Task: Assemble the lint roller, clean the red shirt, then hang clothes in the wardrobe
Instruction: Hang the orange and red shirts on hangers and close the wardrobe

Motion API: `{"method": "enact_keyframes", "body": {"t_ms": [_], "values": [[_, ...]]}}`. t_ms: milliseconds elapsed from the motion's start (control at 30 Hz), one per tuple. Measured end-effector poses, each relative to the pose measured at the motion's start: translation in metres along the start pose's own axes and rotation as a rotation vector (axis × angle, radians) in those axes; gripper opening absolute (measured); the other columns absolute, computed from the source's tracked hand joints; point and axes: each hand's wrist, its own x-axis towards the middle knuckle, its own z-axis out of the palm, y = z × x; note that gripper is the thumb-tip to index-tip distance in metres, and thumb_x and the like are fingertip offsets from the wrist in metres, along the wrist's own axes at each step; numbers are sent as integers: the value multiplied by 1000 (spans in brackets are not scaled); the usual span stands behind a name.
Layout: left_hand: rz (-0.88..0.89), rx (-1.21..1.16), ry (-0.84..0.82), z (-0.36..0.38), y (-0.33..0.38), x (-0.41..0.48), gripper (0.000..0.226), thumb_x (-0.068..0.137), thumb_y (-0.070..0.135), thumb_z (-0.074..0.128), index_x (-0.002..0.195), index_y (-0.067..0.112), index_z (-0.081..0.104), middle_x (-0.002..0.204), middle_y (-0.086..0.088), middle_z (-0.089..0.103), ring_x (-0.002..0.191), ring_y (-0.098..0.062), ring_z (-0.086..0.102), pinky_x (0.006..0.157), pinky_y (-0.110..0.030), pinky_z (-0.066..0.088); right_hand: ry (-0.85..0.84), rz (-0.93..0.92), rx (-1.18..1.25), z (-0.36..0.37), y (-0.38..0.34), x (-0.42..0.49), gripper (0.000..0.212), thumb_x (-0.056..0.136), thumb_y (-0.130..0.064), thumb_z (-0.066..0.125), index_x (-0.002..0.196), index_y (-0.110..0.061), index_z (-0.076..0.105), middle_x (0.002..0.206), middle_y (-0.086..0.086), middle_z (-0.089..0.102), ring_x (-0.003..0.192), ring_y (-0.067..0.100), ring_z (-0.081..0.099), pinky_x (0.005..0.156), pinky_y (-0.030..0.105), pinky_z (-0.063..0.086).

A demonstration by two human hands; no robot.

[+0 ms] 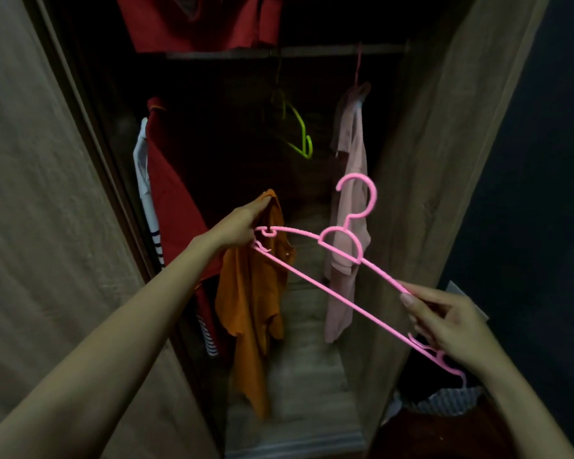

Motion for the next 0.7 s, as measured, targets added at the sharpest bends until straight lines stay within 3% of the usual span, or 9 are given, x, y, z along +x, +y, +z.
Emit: {"method": "enact_keyframes", "body": {"t_ms": [100,200,233,300,367,433,500,567,700], "values": [[135,42,-31,-3,30,-8,86,79,-22,44,152,13,15,160,-5,13,146,-17,17,107,-11,21,-22,-11,20,7,0,12,23,83,-26,63,103,-30,73,58,4,48,47,15,40,43,22,35],[277,104,-22,-14,62,-19,88,77,-22,41,152,16,16,160,-2,15,144,-17,22,116,-30,27,-23,-46,-8,12,-5,23,26,86,-19,58,100,-35,73,57,3,49,47,17,40,41,24,34],[310,126,-18,-19,73,-23,87,78,-21,40,152,16,16,159,1,15,140,-15,28,107,-25,35,-28,-72,-39,14,-6,26,26,86,-21,57,100,-37,72,57,1,51,46,17,42,42,24,36],[384,134,2,-24,90,-27,84,78,-22,41,151,13,19,156,3,20,132,-12,36,92,-10,33,-40,-123,-80,20,-11,30,25,88,-24,56,104,-37,71,57,2,54,46,16,45,44,26,37],[466,126,40,-27,97,-26,76,79,-20,44,149,7,26,153,-9,31,136,-20,36,95,5,21,-18,-146,-112,22,-15,34,22,88,-25,55,103,-35,69,58,1,59,46,15,48,44,26,40],[520,142,74,-30,97,-22,56,91,-2,49,144,6,34,141,-12,45,130,-22,43,104,-11,27,5,-156,-125,21,-21,36,21,85,-28,55,101,-34,67,61,-2,62,47,13,51,45,23,43],[522,135,79,-32,96,-20,37,99,22,48,135,12,44,123,-2,53,113,-13,52,97,-28,41,-7,-166,-124,15,-25,38,21,85,-27,55,102,-33,67,61,-1,62,47,14,51,45,21,44],[494,67,82,-32,94,-19,29,98,29,49,121,12,49,106,6,55,97,-11,56,84,-30,45,-36,-165,-119,8,-28,41,21,87,-23,56,103,-29,68,62,0,62,49,17,51,47,24,46],[532,-13,222,-21,87,-15,19,95,22,58,107,8,55,90,8,58,83,-11,61,71,-20,42,1,-221,-236,-2,-32,49,22,87,-13,61,104,-26,68,74,2,68,64,14,65,63,30,56]]}}
